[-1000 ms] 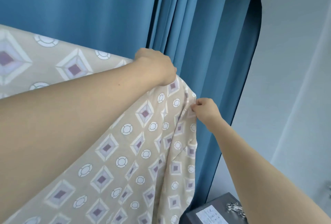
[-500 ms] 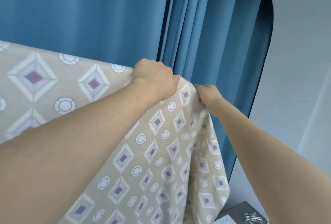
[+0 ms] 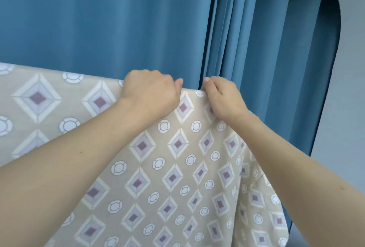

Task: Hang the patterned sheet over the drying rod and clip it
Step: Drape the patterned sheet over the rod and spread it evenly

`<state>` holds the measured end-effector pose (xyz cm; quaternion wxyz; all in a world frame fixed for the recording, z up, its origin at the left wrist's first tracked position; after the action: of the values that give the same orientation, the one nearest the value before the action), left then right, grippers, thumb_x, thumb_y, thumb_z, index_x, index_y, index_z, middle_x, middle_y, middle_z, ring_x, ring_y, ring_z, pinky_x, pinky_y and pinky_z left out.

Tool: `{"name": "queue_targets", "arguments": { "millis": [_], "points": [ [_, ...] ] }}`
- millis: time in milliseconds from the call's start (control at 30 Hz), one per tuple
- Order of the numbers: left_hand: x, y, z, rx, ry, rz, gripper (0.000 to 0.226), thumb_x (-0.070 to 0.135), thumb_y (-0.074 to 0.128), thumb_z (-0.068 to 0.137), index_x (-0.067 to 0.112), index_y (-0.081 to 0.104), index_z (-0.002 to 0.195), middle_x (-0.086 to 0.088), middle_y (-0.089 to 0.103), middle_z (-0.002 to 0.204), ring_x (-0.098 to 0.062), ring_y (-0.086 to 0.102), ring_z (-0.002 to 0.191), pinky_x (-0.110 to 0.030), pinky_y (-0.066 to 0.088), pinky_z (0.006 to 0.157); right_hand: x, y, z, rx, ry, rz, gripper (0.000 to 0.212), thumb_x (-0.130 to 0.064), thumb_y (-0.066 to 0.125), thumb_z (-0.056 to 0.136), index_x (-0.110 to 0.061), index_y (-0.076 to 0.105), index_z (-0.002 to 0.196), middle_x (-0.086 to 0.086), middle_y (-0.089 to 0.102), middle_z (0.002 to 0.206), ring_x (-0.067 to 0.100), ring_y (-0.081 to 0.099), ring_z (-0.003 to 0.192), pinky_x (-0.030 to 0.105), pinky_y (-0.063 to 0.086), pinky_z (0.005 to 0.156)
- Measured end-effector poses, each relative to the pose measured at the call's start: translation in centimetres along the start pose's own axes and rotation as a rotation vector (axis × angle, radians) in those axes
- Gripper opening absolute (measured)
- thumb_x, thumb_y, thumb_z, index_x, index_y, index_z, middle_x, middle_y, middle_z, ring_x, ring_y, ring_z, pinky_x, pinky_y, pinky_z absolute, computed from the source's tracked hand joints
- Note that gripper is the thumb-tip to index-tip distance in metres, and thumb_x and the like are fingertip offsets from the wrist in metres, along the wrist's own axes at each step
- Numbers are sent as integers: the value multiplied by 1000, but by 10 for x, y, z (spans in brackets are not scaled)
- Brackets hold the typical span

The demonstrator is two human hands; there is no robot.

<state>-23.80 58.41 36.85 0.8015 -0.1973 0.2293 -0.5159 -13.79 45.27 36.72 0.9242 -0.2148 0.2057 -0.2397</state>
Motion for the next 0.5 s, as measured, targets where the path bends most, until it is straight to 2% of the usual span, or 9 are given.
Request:
{"name": "queue_targets", "arguments": {
  "millis": [67,167,267,367,500],
  "points": [
    [-4,2,6,-50,3,-42,53,43,17,103,15,48,70,-2,40,62,-26,47,66,-32,31,59,-17,14,2,6,-14,-145,53,-36,31,101,-10,38,56,3,44,55,26,46,62,37,40,62],
    [-20,-8,3,0,-7,-25,47,42,22,103,16,44,71,-1,38,63,-27,45,68,-32,30,59,-21,22,6,65,22,-317,53,-31,29,99,-9,34,51,4,40,51,29,43,58,35,36,60],
    [-54,-17,-18,128,-60,110,40,41,23,102,15,40,76,0,38,65,-25,42,61,-27,21,49,-15,23,12,4,73,-331,48,-29,29,97,-8,34,54,6,40,56,28,41,59,33,32,59],
    [-77,-24,-34,215,-85,169,50,41,20,100,15,35,60,-2,34,58,-22,36,51,-24,10,47,-10,26,18,-73,126,-314,45,-30,29,96,-8,35,57,7,42,61,25,39,59,33,32,57],
    [-86,-11,-29,95,-102,135,54,36,21,104,14,37,57,-1,37,54,-22,34,47,-27,18,48,-38,33,10,2,24,-270,52,-32,29,99,-8,42,56,7,51,59,31,47,61,34,34,57]
  ]
}}
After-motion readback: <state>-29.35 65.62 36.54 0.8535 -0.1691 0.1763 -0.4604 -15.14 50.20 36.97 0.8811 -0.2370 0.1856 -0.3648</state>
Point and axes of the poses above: each hand's wrist, its own z-axis towards the middle knuckle, its own y-axis out of the palm, x = y × z, the point moved 8 cm from there along z, towards the middle knuckle
